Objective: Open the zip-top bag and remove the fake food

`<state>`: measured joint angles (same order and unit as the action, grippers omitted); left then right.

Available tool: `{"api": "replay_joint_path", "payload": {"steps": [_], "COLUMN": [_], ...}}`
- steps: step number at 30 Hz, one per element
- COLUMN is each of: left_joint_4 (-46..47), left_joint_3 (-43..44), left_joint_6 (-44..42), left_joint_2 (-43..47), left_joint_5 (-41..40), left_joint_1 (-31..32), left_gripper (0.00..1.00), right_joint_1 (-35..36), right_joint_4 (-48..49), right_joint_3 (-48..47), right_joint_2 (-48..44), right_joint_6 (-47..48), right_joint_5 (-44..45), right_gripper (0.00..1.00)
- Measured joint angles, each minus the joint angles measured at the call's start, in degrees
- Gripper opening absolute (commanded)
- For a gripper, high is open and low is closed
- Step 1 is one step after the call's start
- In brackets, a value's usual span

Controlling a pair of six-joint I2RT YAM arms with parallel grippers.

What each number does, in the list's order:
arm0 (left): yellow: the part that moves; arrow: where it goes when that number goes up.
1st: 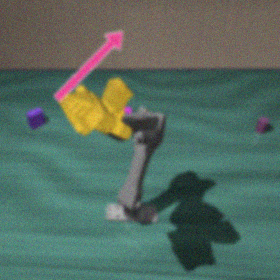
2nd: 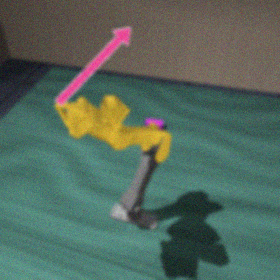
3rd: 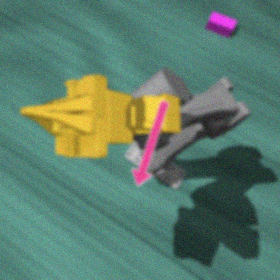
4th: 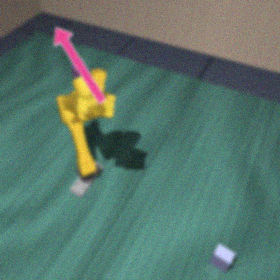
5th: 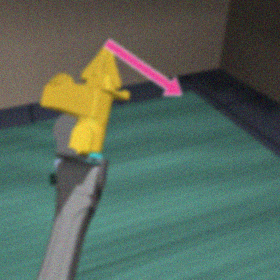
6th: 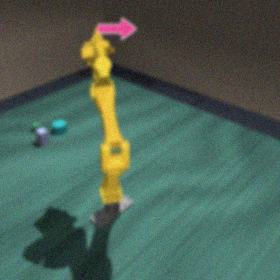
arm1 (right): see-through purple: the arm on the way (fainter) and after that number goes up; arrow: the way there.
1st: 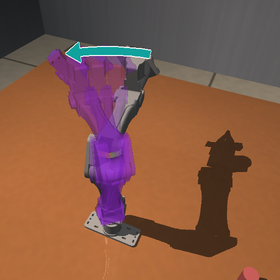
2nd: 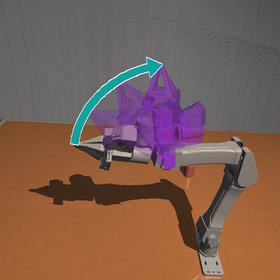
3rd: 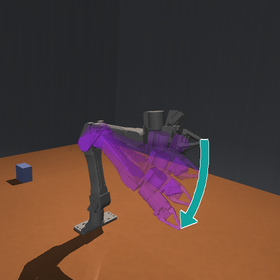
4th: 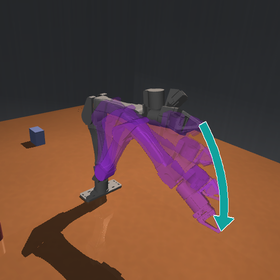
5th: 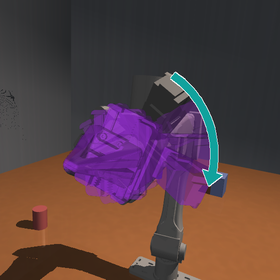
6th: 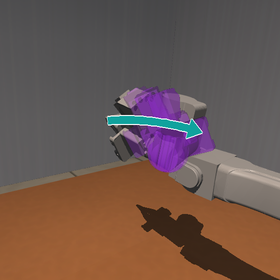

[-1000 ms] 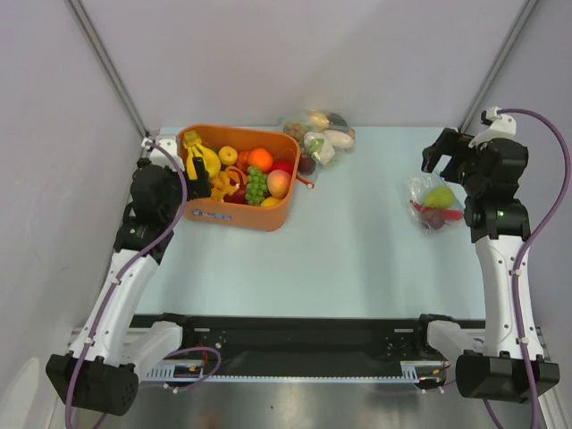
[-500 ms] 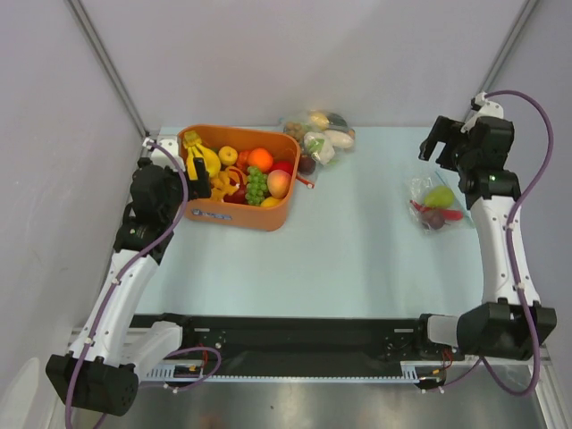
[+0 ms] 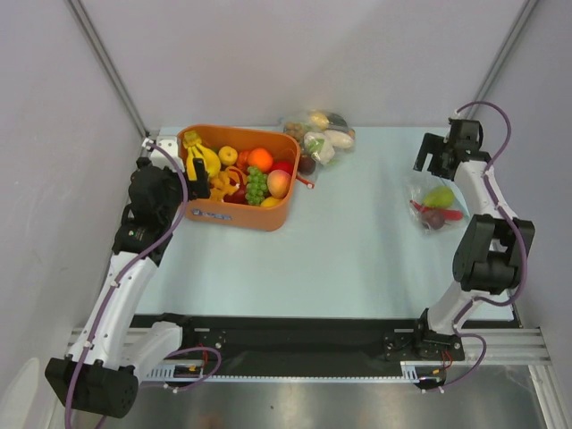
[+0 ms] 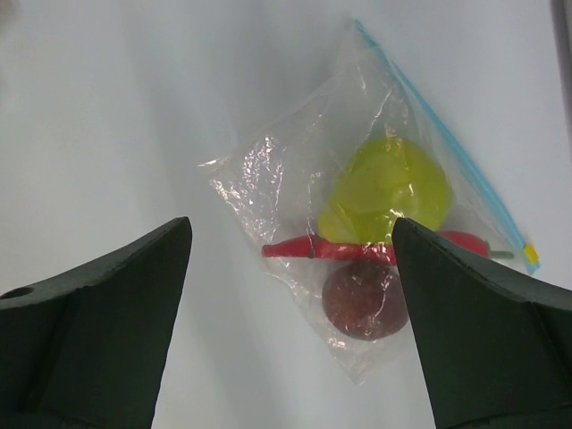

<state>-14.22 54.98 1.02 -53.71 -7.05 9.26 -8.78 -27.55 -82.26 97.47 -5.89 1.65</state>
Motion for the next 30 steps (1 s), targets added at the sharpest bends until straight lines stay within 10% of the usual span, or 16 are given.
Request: {"api": "replay_joint_path", "payload": {"steps": [23,26,30], "left_joint_4": [0.00,0.00,0.00], "left_joint_3": [-0.02,-0.02,-0.02], "left_joint_6": [0.00,0.00,0.00], "left_joint_2": [-0.20,-0.20,-0.20], "left_joint_5": [0.17,0.17,0.17], "left_joint_1": [0.00,0.00,0.00], "left_gripper": [1.00,1.00,1.00], "right_joint_1": [9.68,10.62,11.04], "right_joint_4": [3.43,3.45,3.45], "right_joint_3": [-1.27,-1.68,-1.77], "right_joint_2": [13.88,15.43,16.59], "right_joint_6": [7.15,7.80,8.39], "right_joint_5": [11.34,14.95,18.40], "right_gripper": [0.86,0.66,0.15]}}
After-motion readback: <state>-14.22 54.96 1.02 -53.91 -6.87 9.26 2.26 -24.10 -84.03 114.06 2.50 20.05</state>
